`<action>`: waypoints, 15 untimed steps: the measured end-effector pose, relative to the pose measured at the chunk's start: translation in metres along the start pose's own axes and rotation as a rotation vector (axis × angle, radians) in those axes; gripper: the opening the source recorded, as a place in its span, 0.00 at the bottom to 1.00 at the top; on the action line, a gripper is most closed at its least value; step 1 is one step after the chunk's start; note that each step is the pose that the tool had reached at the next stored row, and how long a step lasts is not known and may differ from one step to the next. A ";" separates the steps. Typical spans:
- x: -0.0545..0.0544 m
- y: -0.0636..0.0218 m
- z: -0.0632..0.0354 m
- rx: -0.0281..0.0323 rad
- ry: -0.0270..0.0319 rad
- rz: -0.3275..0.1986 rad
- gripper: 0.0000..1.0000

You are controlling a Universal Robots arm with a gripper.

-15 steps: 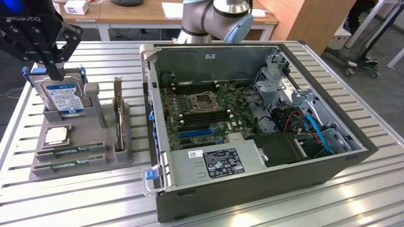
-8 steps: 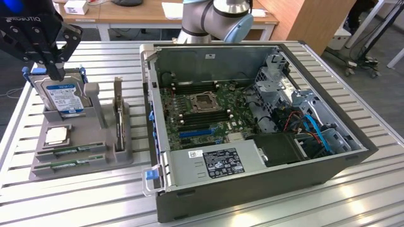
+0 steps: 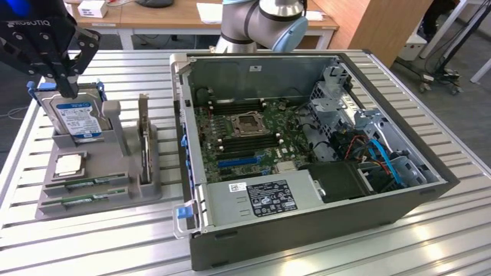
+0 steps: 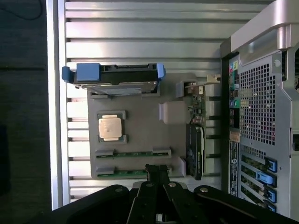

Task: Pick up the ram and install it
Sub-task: 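Pick up the ram and move it above insertion slot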

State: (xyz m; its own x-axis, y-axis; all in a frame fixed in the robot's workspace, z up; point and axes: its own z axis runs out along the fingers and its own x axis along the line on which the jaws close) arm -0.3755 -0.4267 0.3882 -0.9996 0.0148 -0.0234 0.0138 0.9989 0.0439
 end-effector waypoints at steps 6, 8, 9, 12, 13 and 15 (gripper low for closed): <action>0.000 0.0000 0.0002 0.0006 0.0047 -0.107 0.10; 0.000 0.0000 0.0003 0.0018 0.0063 -0.144 0.10; 0.000 0.0000 0.0003 0.0024 0.0072 -0.162 0.10; 0.000 0.0000 0.0005 0.0022 0.0094 -0.216 0.10; 0.000 0.0000 0.0006 0.0019 0.0101 -0.234 0.10; 0.000 0.0000 0.0008 0.0011 0.0117 -0.271 0.10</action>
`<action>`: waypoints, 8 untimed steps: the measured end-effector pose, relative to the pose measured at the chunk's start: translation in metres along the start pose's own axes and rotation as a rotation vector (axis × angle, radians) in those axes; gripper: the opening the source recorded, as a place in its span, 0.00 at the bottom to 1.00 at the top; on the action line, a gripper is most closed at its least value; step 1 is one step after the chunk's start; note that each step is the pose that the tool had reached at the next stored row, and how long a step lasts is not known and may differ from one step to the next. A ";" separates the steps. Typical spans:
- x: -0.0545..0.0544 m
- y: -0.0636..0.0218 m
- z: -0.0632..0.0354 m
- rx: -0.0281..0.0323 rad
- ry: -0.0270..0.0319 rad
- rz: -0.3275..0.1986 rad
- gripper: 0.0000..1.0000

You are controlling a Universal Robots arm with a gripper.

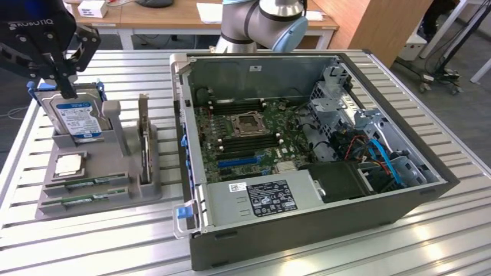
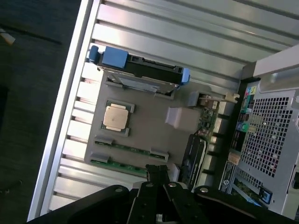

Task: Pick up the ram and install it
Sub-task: 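Pick up the ram and move it above insertion slot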

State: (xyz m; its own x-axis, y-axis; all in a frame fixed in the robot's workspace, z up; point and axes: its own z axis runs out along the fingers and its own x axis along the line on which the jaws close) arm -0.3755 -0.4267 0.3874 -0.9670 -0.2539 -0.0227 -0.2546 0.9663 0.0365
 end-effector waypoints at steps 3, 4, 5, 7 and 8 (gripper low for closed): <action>0.000 0.0000 0.0004 -0.0012 0.0021 -0.054 0.10; 0.000 0.0000 0.0004 -0.0016 0.0027 -0.072 0.10; 0.000 0.0000 0.0005 -0.0020 0.0035 -0.091 0.10; 0.000 0.0000 0.0008 -0.0028 0.0046 -0.126 0.10; 0.000 0.0000 0.0009 -0.0033 0.0053 -0.144 0.10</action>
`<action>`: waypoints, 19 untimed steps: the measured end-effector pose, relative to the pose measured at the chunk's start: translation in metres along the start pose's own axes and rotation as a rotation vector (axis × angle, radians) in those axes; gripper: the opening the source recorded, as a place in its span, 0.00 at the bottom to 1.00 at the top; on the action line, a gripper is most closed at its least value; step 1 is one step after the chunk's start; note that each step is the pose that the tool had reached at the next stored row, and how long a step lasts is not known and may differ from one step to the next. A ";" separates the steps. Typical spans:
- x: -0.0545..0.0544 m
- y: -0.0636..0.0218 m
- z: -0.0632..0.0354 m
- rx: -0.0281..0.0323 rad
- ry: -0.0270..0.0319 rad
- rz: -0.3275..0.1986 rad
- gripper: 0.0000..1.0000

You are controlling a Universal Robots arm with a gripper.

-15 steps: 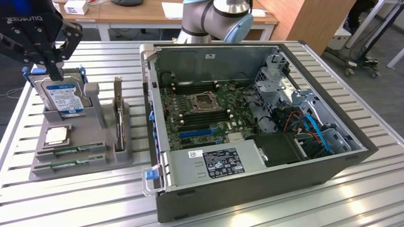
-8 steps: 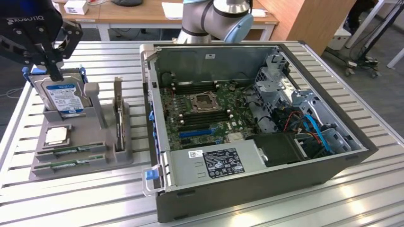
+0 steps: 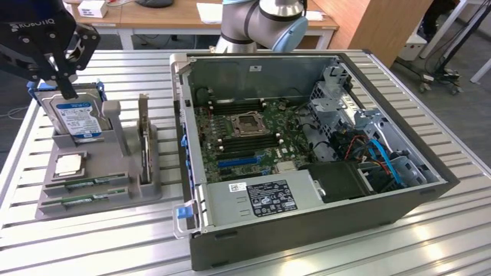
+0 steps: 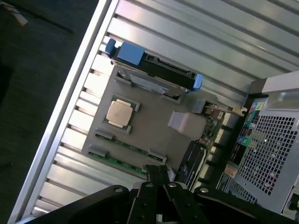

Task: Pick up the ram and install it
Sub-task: 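Pick up the ram and move it above insertion slot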

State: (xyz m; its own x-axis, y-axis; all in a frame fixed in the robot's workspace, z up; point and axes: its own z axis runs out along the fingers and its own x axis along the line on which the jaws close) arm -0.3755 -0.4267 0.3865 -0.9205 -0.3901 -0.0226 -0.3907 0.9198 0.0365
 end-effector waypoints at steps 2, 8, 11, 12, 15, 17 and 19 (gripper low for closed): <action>0.000 0.0000 0.0002 -0.0008 0.0013 -0.036 0.10; 0.000 0.0000 0.0011 -0.0027 0.0054 -0.145 0.10; 0.000 0.0000 0.0016 -0.0040 0.0074 -0.200 0.10; 0.000 0.0000 0.0017 -0.0044 0.0082 -0.218 0.10; 0.000 -0.0001 0.0021 -0.0056 0.0101 -0.272 0.10; 0.000 -0.0001 0.0024 -0.0065 0.0115 -0.309 0.10; 0.000 -0.0001 0.0028 -0.0077 0.0134 -0.363 0.10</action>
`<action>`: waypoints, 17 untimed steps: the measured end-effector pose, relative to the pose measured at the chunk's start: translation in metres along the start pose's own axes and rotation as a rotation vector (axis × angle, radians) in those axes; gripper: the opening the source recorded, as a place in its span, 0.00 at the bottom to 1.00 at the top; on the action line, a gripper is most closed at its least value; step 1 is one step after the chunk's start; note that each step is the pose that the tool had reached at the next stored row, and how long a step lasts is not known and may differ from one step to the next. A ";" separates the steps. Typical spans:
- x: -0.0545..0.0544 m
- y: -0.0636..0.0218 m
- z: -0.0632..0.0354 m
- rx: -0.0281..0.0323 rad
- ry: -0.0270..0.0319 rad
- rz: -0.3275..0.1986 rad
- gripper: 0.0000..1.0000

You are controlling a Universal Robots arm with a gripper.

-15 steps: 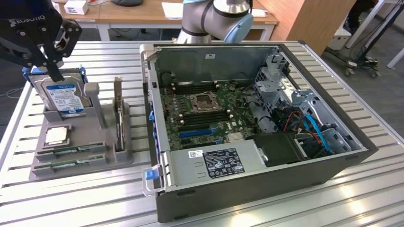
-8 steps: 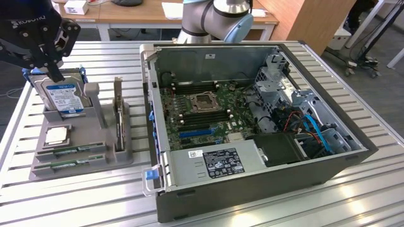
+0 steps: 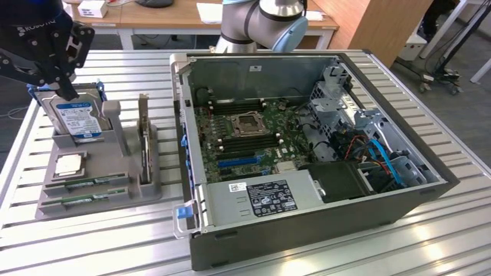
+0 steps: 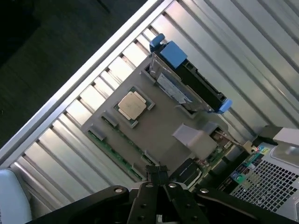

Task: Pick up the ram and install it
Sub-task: 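Pick up the ram and move it above insertion slot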

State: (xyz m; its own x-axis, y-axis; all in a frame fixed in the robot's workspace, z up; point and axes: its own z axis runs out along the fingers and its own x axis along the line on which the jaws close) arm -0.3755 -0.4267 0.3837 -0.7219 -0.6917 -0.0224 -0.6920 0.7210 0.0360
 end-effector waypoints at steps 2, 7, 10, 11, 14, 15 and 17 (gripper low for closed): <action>0.000 0.0000 0.0003 -0.0008 0.0013 -0.037 0.10; 0.000 0.0000 0.0011 -0.0033 0.0053 -0.146 0.10; 0.000 -0.0001 0.0016 -0.0045 0.0072 -0.200 0.10; 0.000 -0.0001 0.0017 -0.0049 0.0079 -0.218 0.10; 0.000 -0.0001 0.0021 -0.0061 0.0099 -0.274 0.10; 0.000 -0.0001 0.0023 -0.0065 0.0104 -0.292 0.10; 0.000 -0.0001 0.0025 -0.0074 0.0118 -0.328 0.10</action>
State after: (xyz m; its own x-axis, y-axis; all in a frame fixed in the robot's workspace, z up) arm -0.3755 -0.4267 0.3812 -0.4604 -0.8874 -0.0224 -0.8875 0.4595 0.0360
